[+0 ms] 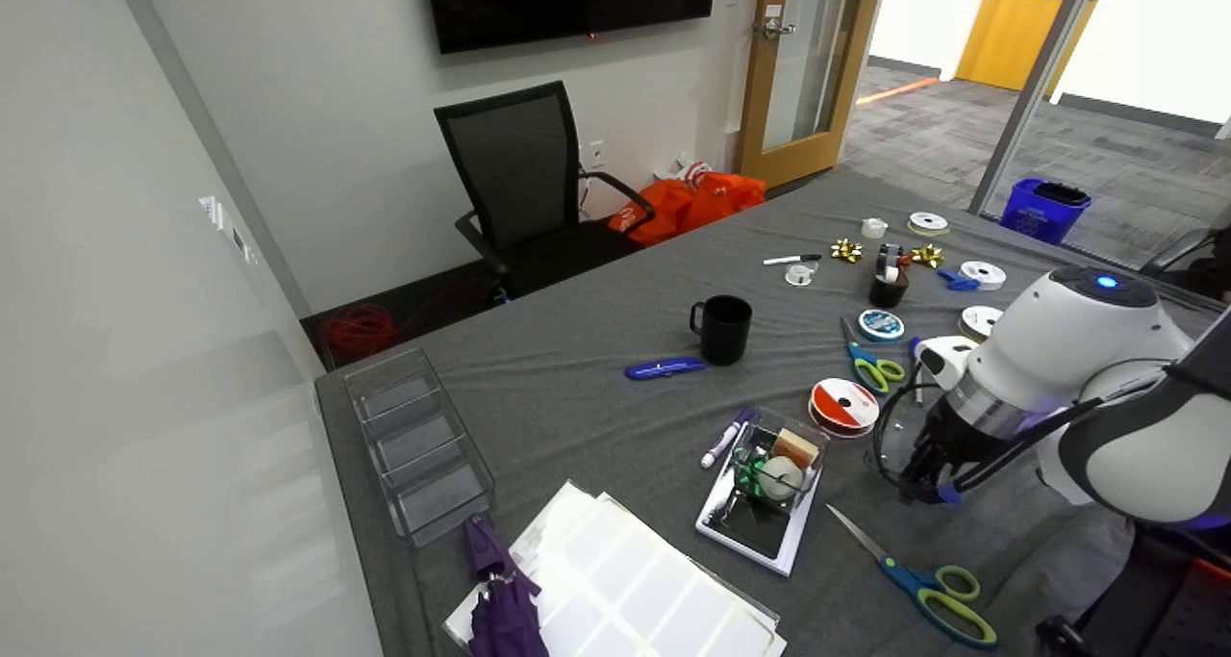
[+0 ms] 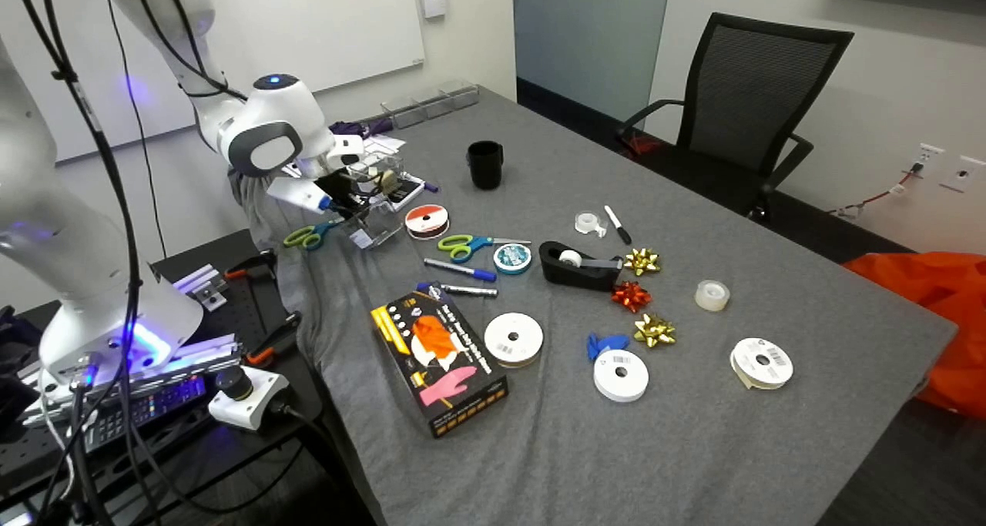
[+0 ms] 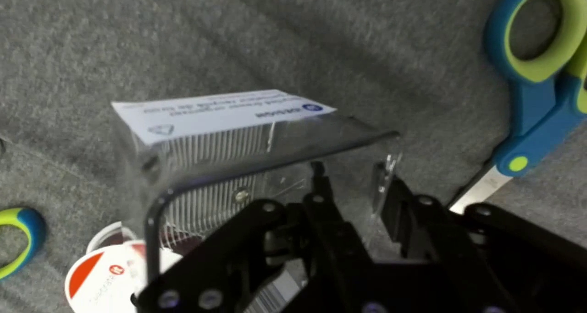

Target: Pick up the empty clear case and move it forward

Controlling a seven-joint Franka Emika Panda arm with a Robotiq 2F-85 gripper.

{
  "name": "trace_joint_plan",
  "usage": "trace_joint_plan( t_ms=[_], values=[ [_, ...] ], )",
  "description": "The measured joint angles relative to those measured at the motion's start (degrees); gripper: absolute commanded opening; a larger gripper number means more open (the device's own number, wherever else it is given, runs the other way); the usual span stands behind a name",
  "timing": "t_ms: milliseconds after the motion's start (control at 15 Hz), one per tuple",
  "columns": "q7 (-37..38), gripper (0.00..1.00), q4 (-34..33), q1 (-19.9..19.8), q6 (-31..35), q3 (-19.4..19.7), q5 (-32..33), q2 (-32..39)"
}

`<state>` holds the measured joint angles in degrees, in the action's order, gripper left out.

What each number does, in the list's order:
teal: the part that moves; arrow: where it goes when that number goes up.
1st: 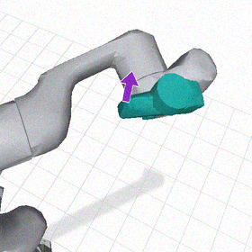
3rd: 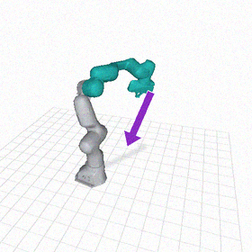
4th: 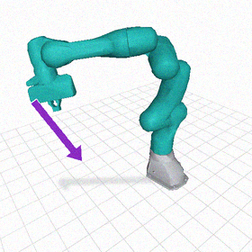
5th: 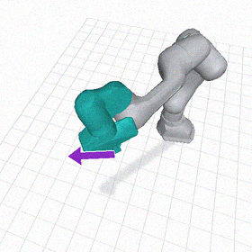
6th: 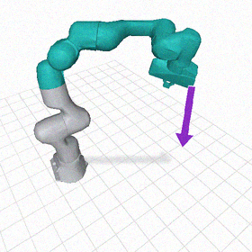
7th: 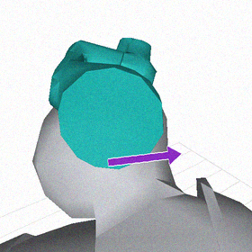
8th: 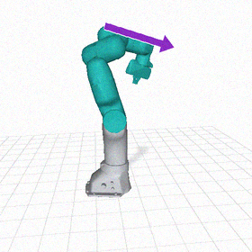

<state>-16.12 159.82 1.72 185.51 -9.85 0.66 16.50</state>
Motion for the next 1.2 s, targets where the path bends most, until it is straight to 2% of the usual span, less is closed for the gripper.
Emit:
trace_joint_plan(
  t_ms=[200, 267, 333, 600, 800, 1000, 1200],
  values=[
    [4.6, 0.06, 0.2, 6.2, 5.2, 2.2, 0.1, 1.3],
    [5.7, 0.05, 0.0, 5.6, 5.9, 1.7, 1.8, 1.1],
    [6.6, 0.02, -0.3, 2.7, 5.5, 0.2, 4.7, 0.8],
    [9.9, 0.02, -0.5, -11.5, 4.7, -7.7, 15.7, 0.2],
    [13.1, 0.0, -0.9, -23.8, 1.0, -15.4, 24.1, -1.1],
    [13.2, 0.01, -1.1, -35.8, -2.3, -24.5, 27.4, -1.8],
    [12.8, 0.01, -1.1, -45.8, -5.5, -32.9, 27.5, -1.8]
  ],
)
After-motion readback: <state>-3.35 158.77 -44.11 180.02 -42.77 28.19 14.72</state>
